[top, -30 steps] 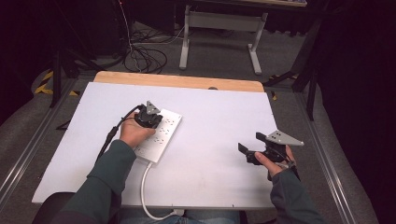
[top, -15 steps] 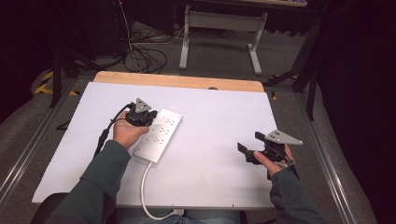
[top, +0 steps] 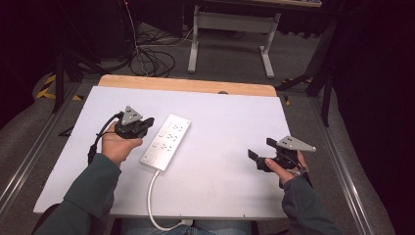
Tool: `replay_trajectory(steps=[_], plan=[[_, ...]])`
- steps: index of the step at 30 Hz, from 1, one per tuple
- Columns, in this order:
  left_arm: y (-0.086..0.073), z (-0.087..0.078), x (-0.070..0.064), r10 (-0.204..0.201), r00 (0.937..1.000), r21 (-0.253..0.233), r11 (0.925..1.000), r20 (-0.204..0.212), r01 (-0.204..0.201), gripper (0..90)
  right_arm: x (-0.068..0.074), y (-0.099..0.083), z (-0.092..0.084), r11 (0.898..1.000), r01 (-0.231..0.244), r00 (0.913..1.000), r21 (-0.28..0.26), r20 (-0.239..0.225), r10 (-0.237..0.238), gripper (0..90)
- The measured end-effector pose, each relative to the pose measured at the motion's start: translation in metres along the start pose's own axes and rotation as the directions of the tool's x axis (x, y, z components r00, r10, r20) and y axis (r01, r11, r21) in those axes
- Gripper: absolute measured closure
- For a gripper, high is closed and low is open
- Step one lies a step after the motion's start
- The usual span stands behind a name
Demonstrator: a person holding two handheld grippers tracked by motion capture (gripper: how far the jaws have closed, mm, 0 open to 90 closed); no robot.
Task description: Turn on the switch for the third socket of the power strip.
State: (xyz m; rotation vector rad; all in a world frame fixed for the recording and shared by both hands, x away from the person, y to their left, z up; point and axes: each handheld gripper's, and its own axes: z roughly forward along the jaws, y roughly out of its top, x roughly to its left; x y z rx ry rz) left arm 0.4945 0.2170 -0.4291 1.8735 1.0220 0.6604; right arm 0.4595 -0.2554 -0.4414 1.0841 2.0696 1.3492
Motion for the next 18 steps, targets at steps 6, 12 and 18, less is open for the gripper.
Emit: replay_trajectory(steps=[6, 12, 18], plan=[[-0.005, -0.012, 0.001, -0.007, 1.0000, -0.007, 0.9999, 0.005, 0.007, 90.0, 0.000, 0.000, 0.000, 1.000, 0.001, 1.0000, -0.003, 0.000, -0.001, 11.1], [-0.009, -0.024, 0.003, -0.033, 0.9995, -0.032, 0.9989, 0.001, 0.033, 90.0, 0.000, 0.000, 0.001, 1.000, 0.000, 1.0000, -0.002, -0.001, 0.000, 11.1], [-0.016, -0.041, 0.005, -0.081, 0.9967, -0.054, 0.9953, 0.005, 0.081, 90.0, 0.000, 0.001, 0.001, 1.000, 0.003, 1.0000, 0.000, 0.000, -0.003, 11.1]])
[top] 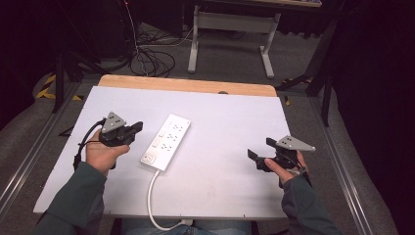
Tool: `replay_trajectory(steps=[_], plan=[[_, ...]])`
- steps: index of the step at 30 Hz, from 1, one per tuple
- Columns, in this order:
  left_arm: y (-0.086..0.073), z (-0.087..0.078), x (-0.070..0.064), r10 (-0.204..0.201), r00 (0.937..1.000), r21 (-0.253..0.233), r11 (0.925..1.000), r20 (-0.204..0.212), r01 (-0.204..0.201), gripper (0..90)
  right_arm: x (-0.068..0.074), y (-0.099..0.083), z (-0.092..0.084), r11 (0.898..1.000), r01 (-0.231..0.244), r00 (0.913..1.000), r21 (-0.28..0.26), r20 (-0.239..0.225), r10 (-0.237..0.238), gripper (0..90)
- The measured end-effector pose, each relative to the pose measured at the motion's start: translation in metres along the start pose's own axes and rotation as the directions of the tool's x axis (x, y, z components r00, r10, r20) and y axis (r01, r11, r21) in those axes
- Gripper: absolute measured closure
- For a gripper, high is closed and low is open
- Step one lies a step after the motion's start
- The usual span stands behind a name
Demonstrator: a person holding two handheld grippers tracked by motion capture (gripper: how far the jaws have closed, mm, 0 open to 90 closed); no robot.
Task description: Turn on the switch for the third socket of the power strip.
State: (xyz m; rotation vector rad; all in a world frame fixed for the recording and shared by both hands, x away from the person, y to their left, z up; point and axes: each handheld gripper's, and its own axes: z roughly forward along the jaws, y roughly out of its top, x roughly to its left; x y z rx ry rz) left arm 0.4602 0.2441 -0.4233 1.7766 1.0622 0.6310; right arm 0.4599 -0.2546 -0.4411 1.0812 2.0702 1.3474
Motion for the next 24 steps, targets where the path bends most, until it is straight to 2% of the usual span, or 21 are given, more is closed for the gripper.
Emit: replay_trajectory(steps=[8, 19, 24], plan=[[-0.008, -0.023, 0.007, -0.052, 0.9984, -0.030, 0.9982, -0.022, 0.051, 90.0, 0.000, 0.000, 0.000, 1.000, 0.007, 1.0000, -0.003, 0.000, -0.007, 11.3], [-0.017, -0.044, 0.010, -0.071, 0.9968, -0.068, 0.9954, -0.038, 0.069, 90.0, 0.001, 0.000, 0.000, 1.000, 0.007, 1.0000, -0.003, 0.002, -0.007, 11.3], [-0.020, -0.053, 0.013, -0.093, 0.9939, -0.088, 0.9922, -0.059, 0.087, 90.0, 0.001, 0.000, 0.000, 1.000, 0.006, 1.0000, -0.003, 0.002, -0.006, 11.3]])
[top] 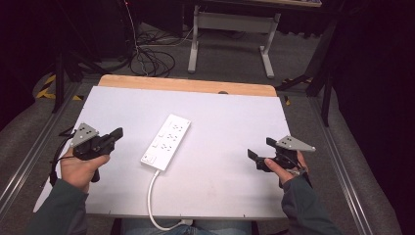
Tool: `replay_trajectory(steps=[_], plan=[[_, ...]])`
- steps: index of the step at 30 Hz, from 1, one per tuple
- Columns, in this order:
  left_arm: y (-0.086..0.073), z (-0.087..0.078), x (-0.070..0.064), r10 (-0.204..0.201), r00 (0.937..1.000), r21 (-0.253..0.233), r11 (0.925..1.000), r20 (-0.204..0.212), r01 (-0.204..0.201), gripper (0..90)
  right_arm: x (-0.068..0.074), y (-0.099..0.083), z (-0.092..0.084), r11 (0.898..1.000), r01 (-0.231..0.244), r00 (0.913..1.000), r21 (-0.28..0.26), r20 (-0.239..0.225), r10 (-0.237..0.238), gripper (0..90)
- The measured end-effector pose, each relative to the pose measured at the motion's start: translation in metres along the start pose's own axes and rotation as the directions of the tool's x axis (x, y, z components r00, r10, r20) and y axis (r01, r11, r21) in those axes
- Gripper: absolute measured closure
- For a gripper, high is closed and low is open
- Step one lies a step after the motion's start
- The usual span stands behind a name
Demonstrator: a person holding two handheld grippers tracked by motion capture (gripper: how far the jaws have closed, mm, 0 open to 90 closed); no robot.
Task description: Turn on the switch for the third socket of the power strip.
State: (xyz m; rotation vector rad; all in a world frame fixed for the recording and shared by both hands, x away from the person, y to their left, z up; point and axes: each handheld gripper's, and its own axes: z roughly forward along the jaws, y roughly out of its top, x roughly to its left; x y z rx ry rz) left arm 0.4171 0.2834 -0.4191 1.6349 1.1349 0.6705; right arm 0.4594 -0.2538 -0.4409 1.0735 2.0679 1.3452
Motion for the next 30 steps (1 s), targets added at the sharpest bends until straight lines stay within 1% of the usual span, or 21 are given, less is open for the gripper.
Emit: replay_trajectory(steps=[1, 2, 3, 5, 9, 12, 17, 22, 23, 24, 27, 28, 30], plan=[[0.000, 0.000, 0.000, 0.000, 1.0000, 0.000, 1.0000, 0.000, 0.000, 90.0, 0.000, 0.000, 0.000, 1.000, -0.004, 1.0000, -0.001, 0.000, 0.004, 11.3], [-0.002, -0.003, 0.002, -0.013, 0.9998, -0.004, 0.9999, -0.014, 0.012, 89.9, 0.000, 0.000, 0.000, 1.000, 0.000, 1.0000, 0.001, -0.001, 0.000, 11.3], [-0.002, -0.004, 0.004, -0.012, 0.9999, -0.001, 0.9999, -0.012, 0.012, 89.8, 0.000, 0.000, 0.000, 1.000, -0.001, 1.0000, 0.001, -0.001, 0.001, 11.3], [-0.003, -0.005, 0.006, -0.016, 0.9995, -0.002, 0.9999, -0.028, 0.016, 88.4, 0.000, 0.000, 0.000, 1.000, 0.001, 1.0000, 0.001, -0.001, -0.001, 11.4], [-0.003, -0.005, 0.007, -0.013, 0.9991, -0.006, 0.9999, -0.041, 0.013, 85.4, 0.001, 0.000, 0.000, 1.000, -0.002, 1.0000, 0.002, 0.001, 0.002, 11.3], [-0.004, -0.005, 0.008, -0.026, 0.9983, -0.010, 0.9996, -0.051, 0.026, 80.3, 0.001, 0.000, 0.000, 1.000, 0.000, 1.0000, 0.001, 0.001, 0.000, 11.3], [-0.004, -0.006, 0.011, -0.034, 0.9969, -0.018, 0.9993, -0.071, 0.033, 73.0, 0.001, 0.000, 0.000, 1.000, -0.003, 1.0000, 0.001, 0.000, 0.003, 11.3], [-0.005, -0.007, 0.012, -0.040, 0.9963, -0.021, 0.9991, -0.076, 0.038, 65.6, 0.001, 0.000, 0.000, 1.000, -0.003, 1.0000, 0.001, 0.000, 0.003, 11.3], [-0.005, -0.007, 0.012, -0.040, 0.9963, -0.021, 0.9991, -0.076, 0.038, 63.5, 0.001, 0.000, 0.000, 1.000, -0.003, 1.0000, 0.001, 0.000, 0.003, 11.3], [-0.005, -0.008, 0.012, -0.049, 0.9955, -0.029, 0.9985, -0.081, 0.047, 61.2, 0.001, 0.000, 0.000, 1.000, -0.003, 1.0000, 0.001, 0.000, 0.003, 11.3], [-0.005, -0.008, 0.014, -0.049, 0.9952, -0.029, 0.9985, -0.084, 0.047, 55.3, 0.001, 0.000, 0.000, 1.000, -0.001, 1.0000, 0.001, 0.002, 0.001, 11.4], [-0.006, -0.009, 0.014, -0.058, 0.9945, -0.032, 0.9979, -0.087, 0.055, 53.7, 0.001, 0.000, 0.000, 1.000, -0.001, 1.0000, 0.001, 0.001, 0.001, 11.3], [-0.006, -0.009, 0.015, -0.057, 0.9944, -0.035, 0.9979, -0.089, 0.054, 49.6, 0.001, 0.000, 0.000, 1.000, 0.001, 1.0000, 0.002, 0.002, -0.001, 11.3]])
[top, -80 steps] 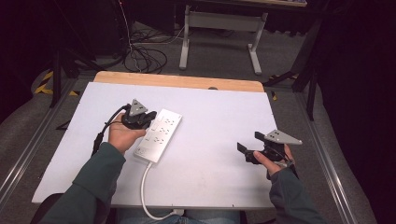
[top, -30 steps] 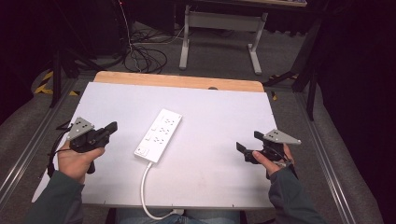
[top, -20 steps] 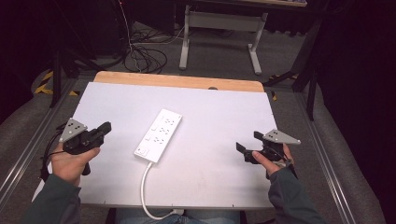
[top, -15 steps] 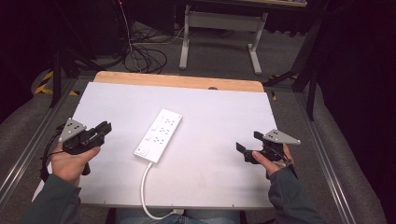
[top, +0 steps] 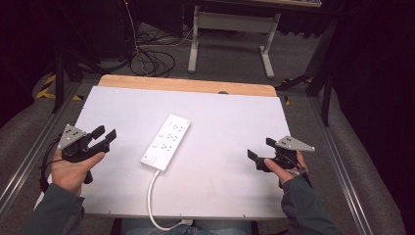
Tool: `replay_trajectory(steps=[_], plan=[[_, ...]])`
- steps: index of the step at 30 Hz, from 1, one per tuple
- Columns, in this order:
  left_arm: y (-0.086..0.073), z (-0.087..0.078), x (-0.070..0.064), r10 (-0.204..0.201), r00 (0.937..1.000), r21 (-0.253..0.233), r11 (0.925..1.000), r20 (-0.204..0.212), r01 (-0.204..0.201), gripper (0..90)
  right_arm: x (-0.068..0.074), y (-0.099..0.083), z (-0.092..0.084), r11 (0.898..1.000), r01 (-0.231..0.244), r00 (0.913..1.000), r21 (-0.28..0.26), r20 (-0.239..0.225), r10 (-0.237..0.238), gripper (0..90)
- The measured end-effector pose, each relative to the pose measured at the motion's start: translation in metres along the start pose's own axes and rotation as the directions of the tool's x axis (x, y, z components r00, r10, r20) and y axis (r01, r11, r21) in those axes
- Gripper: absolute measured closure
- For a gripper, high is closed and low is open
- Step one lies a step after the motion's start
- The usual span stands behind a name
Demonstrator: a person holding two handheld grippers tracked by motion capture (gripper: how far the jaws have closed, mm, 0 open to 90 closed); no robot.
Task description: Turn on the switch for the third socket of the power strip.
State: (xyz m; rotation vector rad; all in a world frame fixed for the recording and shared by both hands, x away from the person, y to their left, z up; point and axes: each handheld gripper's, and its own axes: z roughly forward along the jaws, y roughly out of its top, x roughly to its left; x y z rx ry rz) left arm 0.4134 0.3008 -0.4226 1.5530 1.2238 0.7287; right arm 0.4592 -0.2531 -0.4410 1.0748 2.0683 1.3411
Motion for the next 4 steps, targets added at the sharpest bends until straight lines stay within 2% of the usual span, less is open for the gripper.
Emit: replay_trajectory(steps=[4], plan=[[0.0000, -0.0004, 0.0004, 0.002, 1.0000, 0.001, 1.0000, -0.001, -0.002, 42.6, 0.0000, 0.0000, 0.0000, 1.000, 0.000, 1.0000, 0.000, 0.001, 0.000, 11.3]])
